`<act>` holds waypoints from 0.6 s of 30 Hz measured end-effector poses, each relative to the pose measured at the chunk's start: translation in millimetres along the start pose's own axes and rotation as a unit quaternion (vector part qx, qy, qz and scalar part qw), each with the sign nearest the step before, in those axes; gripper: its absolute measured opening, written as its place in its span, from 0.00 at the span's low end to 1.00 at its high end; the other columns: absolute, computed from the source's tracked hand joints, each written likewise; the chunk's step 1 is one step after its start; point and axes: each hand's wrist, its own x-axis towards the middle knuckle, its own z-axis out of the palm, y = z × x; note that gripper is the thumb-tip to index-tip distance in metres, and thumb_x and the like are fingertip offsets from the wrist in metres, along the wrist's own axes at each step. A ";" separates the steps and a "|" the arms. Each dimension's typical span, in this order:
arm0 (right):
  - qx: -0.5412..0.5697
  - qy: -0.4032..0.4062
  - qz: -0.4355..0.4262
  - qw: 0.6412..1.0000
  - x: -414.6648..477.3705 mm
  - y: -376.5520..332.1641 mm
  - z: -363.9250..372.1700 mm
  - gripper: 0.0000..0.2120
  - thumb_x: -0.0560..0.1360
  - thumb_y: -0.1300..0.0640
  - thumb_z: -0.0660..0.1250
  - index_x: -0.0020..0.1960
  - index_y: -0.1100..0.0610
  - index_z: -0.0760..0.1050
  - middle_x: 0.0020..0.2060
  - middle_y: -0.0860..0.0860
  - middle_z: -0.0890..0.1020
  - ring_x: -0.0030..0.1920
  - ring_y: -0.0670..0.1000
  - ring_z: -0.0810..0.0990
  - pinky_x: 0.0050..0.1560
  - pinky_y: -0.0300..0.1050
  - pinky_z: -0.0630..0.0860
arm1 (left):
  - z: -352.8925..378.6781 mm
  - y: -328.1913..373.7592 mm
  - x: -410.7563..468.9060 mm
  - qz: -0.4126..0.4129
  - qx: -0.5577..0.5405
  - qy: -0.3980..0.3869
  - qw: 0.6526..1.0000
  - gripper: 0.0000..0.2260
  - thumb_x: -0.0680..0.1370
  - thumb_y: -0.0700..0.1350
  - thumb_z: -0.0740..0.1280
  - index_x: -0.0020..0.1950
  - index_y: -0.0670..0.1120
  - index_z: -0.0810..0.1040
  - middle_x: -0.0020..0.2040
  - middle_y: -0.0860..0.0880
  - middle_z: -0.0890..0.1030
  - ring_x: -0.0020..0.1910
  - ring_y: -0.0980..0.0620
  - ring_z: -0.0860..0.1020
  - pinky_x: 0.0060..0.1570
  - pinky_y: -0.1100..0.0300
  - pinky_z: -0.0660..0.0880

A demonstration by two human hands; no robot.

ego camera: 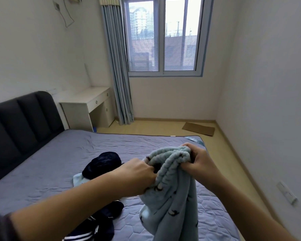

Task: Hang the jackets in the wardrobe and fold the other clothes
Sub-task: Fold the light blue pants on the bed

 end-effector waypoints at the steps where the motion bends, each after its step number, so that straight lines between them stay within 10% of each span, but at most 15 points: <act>1: 0.001 -0.001 0.002 1.000 1.0 0.1 -1.1 0.07 0.71 0.70 0.67 0.45 0.61 0.76 0.38 0.59 0.80 0.40 0.52 0.77 0.43 0.53 0.77 | -2.0 -0.2 3.0 -0.002 0.014 -0.019 1.000 0.05 0.74 0.40 0.61 0.44 0.45 0.77 0.45 0.46 0.79 0.35 0.45 0.72 0.28 0.57 0.59; 7: 0.017 0.019 0.044 0.999 5.3 10.3 -21.4 0.06 0.72 0.69 0.67 0.46 0.61 0.77 0.41 0.61 0.80 0.43 0.56 0.78 0.48 0.57 0.78 | -9.9 -10.5 -2.9 0.084 0.013 0.023 0.996 0.13 0.75 0.51 0.61 0.55 0.47 0.76 0.56 0.52 0.71 0.44 0.49 0.74 0.42 0.52 0.72; 11: 0.049 0.043 0.072 0.995 9.5 17.7 -39.4 0.04 0.73 0.71 0.65 0.45 0.65 0.76 0.39 0.59 0.78 0.42 0.55 0.76 0.45 0.50 0.76 | -15.0 -30.6 -23.9 0.119 -0.041 0.069 0.990 0.07 0.72 0.53 0.61 0.44 0.51 0.72 0.46 0.53 0.71 0.34 0.48 0.74 0.30 0.57 0.68; 15: 0.031 0.003 0.043 0.999 16.8 8.0 -47.2 0.09 0.72 0.72 0.65 0.46 0.60 0.76 0.39 0.56 0.78 0.42 0.53 0.76 0.44 0.46 0.75 | -15.3 -56.0 -39.4 0.071 -0.057 0.145 0.985 0.17 0.73 0.63 0.60 0.55 0.54 0.68 0.50 0.56 0.71 0.37 0.56 0.73 0.33 0.62 0.73; 18: -0.026 -0.043 -0.044 0.998 26.2 -9.1 -48.4 0.21 0.69 0.77 0.63 0.54 0.55 0.75 0.48 0.51 0.79 0.45 0.51 0.79 0.44 0.44 0.79 | -14.2 -63.2 -40.5 0.050 -0.078 0.194 0.977 0.13 0.73 0.53 0.70 0.50 0.52 0.68 0.45 0.55 0.74 0.36 0.57 0.75 0.30 0.65 0.71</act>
